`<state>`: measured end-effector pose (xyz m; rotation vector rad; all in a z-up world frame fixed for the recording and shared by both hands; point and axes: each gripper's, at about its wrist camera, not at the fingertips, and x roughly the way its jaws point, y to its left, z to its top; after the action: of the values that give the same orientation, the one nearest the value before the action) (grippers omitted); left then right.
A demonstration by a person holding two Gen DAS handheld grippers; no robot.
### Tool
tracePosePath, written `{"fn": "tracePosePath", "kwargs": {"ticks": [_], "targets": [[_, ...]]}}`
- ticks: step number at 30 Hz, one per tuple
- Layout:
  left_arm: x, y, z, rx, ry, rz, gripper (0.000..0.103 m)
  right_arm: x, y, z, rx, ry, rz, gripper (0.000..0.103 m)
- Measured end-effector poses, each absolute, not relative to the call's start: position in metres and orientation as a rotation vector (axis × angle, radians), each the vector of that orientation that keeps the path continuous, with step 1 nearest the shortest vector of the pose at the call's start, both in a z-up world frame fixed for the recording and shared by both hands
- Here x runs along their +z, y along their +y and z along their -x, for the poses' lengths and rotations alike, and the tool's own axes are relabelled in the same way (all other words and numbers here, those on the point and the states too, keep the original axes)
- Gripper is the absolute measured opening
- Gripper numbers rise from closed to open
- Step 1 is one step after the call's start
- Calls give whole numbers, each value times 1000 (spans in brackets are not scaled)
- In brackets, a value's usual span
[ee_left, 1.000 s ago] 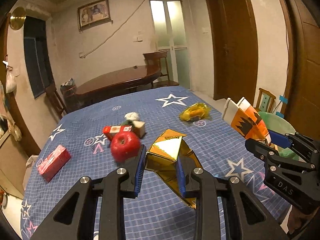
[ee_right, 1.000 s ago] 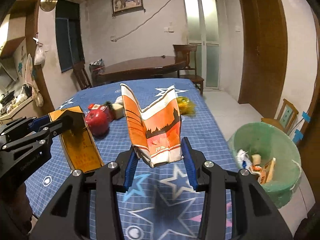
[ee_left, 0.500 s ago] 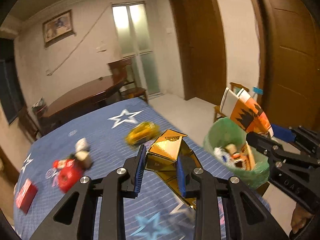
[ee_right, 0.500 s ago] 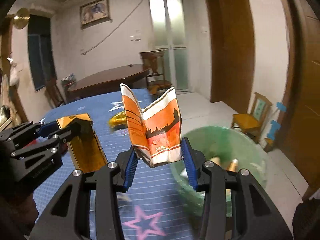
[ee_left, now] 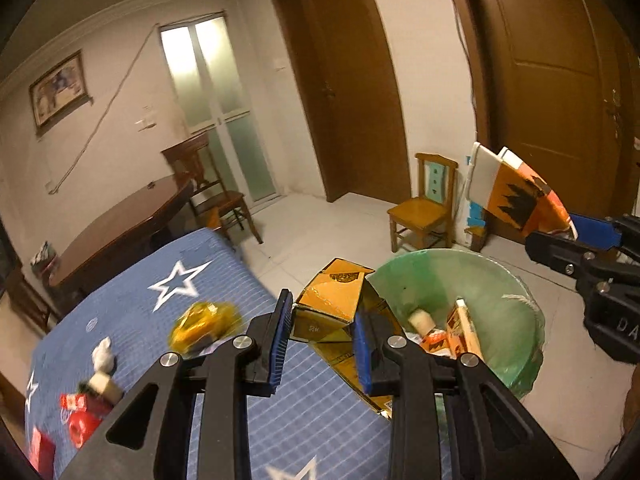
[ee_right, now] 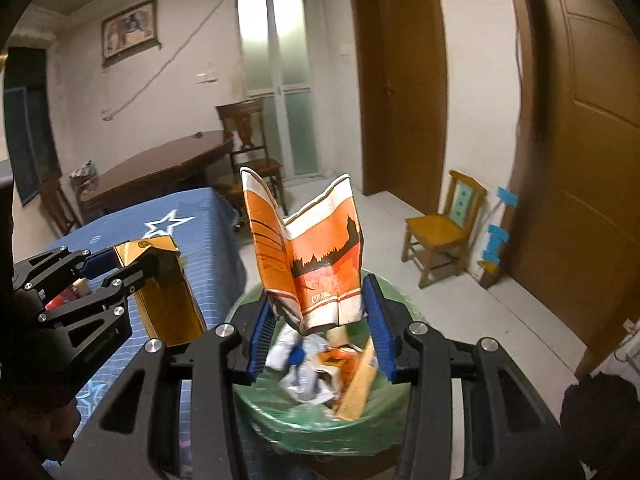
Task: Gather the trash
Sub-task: 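Carry the gold packaging and paper bag over the green bin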
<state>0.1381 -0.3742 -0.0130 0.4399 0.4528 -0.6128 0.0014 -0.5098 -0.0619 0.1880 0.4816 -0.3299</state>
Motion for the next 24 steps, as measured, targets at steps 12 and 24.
{"fn": "tracePosePath", "kwargs": {"ticks": [12, 24], "targets": [[-42, -442, -141, -696, 474, -525, 30, -80, -542, 2, -378, 528, -255, 41], [-61, -457, -148, -708, 490, -552, 30, -82, -551, -1, -364, 552, -279, 41]]}}
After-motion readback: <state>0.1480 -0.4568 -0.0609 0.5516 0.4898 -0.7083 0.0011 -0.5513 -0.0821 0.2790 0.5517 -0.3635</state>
